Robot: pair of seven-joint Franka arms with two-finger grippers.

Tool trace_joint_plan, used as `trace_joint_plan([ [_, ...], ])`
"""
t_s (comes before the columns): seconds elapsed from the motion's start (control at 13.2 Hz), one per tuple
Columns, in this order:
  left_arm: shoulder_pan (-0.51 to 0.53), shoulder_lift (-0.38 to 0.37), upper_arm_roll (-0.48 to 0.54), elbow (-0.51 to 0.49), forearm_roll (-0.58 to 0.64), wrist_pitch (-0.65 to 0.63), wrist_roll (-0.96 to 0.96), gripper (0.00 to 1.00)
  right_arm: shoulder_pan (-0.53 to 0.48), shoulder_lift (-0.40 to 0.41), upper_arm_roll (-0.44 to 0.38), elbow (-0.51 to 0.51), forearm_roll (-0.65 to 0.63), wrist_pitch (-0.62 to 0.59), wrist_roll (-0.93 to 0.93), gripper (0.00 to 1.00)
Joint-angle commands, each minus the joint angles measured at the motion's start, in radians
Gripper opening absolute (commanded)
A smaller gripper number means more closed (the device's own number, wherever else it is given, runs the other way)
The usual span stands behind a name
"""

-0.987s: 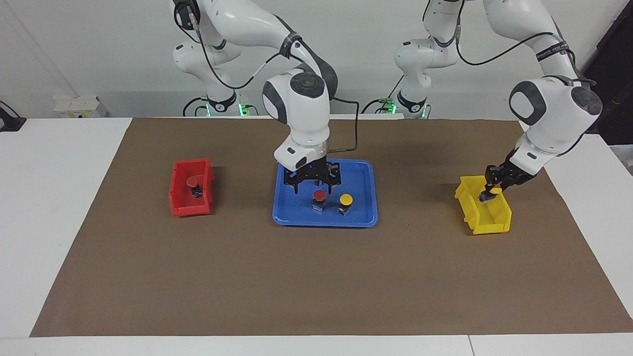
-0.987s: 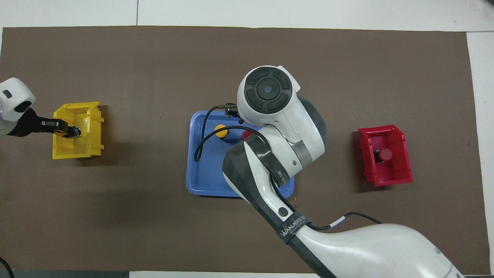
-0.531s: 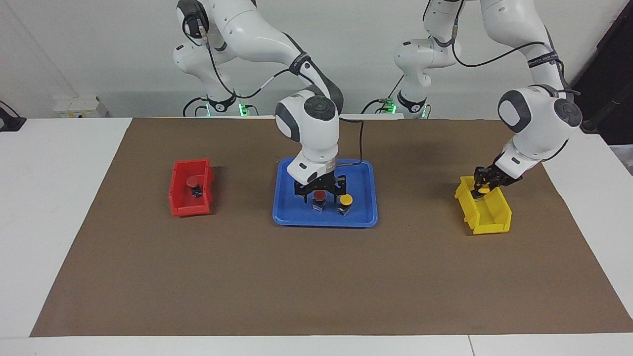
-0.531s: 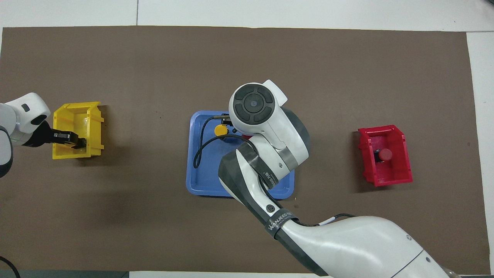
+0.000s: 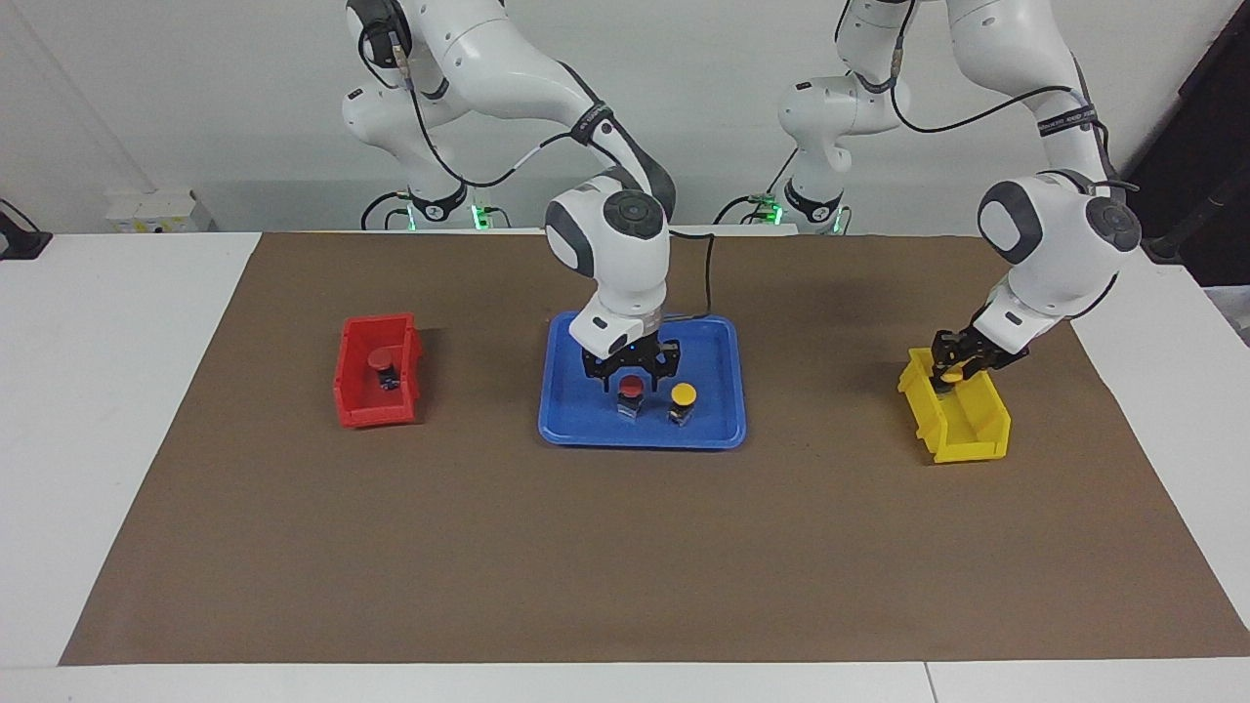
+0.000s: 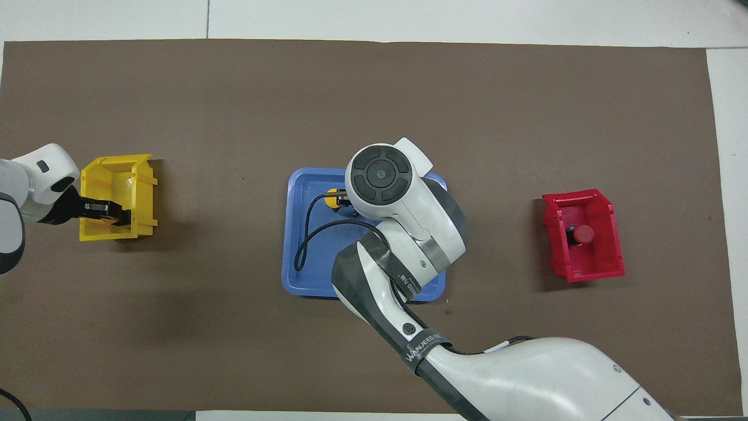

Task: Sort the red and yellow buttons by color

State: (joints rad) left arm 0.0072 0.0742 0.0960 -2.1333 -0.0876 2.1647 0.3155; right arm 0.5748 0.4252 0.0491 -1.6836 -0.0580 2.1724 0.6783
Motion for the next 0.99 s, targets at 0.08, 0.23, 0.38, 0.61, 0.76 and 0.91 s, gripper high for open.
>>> trace_joint_plan([
  [0.08, 0.014, -0.002, -0.004, 0.031, 0.022, -0.012, 0.004, 0.57, -0.003, -0.039, 0.002, -0.085, 0.001, 0.064, -0.013, 0.64],
  [0.23, 0.004, 0.013, -0.004, 0.149, 0.022, -0.130, -0.006, 0.88, -0.003, -0.039, 0.002, -0.085, 0.001, 0.066, -0.013, 0.57],
  [0.38, -0.027, 0.033, -0.006, 0.257, 0.061, -0.227, -0.042, 1.00, -0.001, -0.039, 0.002, -0.081, 0.001, 0.064, -0.011, 0.38],
  [0.61, -0.029, 0.003, -0.007, 0.373, 0.106, -0.369, -0.053, 1.00, -0.013, -0.039, 0.002, 0.000, 0.000, -0.038, -0.016, 0.26],
  [0.76, -0.029, -0.025, -0.010, 0.458, 0.112, -0.494, -0.053, 1.00, -0.086, -0.121, 0.000, 0.027, 0.003, -0.146, -0.098, 0.26],
  [0.91, -0.030, -0.036, -0.015, 0.501, 0.114, -0.560, -0.053, 1.00, -0.212, -0.247, 0.000, -0.016, 0.044, -0.271, -0.266, 0.26],
])
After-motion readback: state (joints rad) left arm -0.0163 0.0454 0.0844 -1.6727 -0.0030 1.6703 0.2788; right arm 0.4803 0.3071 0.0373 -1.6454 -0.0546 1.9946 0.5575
